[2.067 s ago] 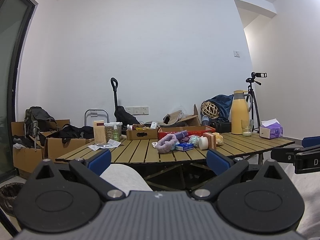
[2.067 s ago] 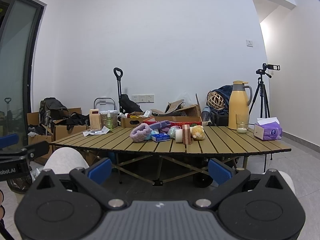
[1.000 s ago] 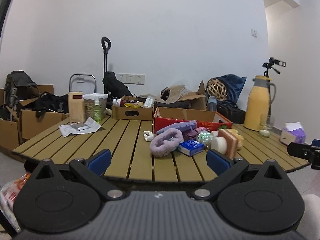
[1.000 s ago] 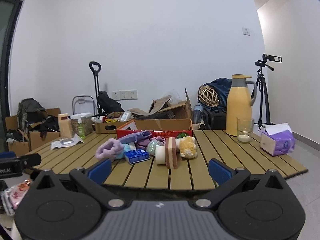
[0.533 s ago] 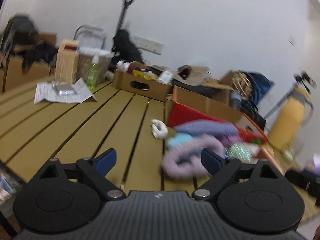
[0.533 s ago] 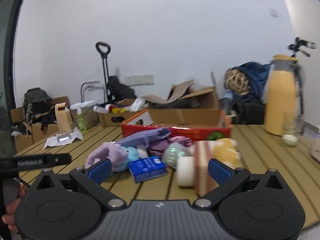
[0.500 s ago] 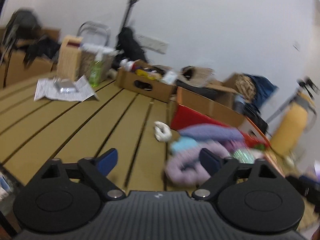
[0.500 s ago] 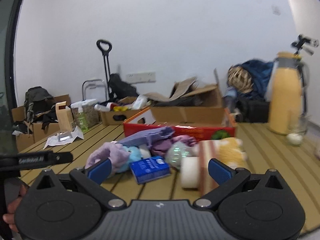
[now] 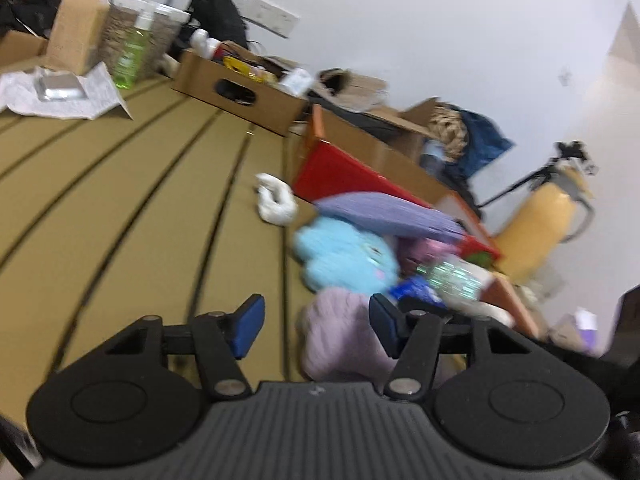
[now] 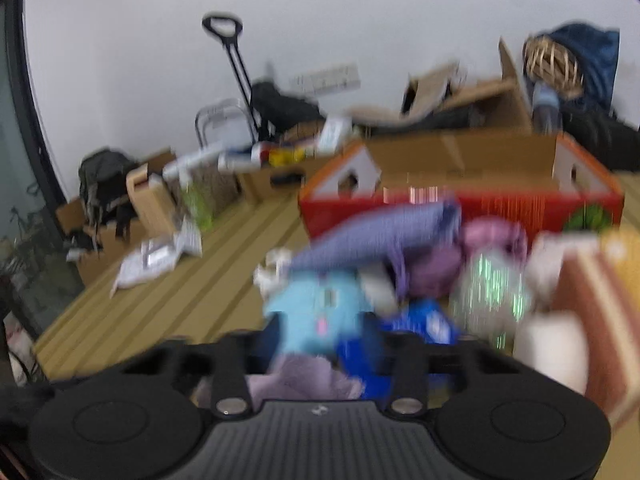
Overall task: Organize soft objects
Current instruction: 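Reach the left tool to the lilac towel and close on it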
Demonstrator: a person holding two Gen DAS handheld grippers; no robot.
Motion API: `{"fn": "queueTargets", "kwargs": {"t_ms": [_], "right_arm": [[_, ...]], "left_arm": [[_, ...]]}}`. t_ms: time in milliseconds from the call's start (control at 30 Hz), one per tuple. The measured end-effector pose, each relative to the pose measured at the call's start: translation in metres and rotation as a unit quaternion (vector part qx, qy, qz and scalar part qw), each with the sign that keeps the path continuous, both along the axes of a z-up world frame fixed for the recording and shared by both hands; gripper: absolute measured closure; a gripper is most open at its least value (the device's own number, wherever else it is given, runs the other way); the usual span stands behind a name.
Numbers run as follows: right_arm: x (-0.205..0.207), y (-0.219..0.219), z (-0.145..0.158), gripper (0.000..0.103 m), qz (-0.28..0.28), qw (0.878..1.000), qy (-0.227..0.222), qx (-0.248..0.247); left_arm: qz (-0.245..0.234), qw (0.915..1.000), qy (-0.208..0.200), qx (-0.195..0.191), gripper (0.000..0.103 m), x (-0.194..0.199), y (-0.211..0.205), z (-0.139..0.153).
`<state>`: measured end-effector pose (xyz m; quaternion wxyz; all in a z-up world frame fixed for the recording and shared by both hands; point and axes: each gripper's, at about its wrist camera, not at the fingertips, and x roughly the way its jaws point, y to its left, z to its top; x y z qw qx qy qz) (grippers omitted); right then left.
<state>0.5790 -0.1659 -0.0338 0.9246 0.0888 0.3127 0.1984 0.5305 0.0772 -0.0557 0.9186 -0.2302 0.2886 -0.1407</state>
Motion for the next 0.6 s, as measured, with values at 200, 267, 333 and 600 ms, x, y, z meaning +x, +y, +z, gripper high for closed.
{"fn": "queueTargets", "kwargs": {"t_ms": [200,267,333,600], "right_arm": [[-0.038,-0.019,-0.008,0.072,-0.02,0.999,-0.006,0.026],[-0.042,-0.022,-0.006,0.063,-0.023,0.999,-0.009,0.034],[-0.049,-0.023,-0.002,0.058,-0.03,0.999,-0.02,0.039],[-0.063,-0.044,-0.013,0.055,-0.063,0.996,0.004,0.066]], "left_arm": [[-0.031,0.9992,-0.011,-0.021,0.045,-0.001,-0.014,0.002],[-0.039,0.9989,-0.004,-0.024,0.059,0.001,-0.017,0.001],[-0.043,0.9988,-0.006,-0.024,0.064,0.001,-0.017,0.0],[-0.06,0.998,0.013,-0.014,0.066,-0.012,-0.027,-0.001]]}}
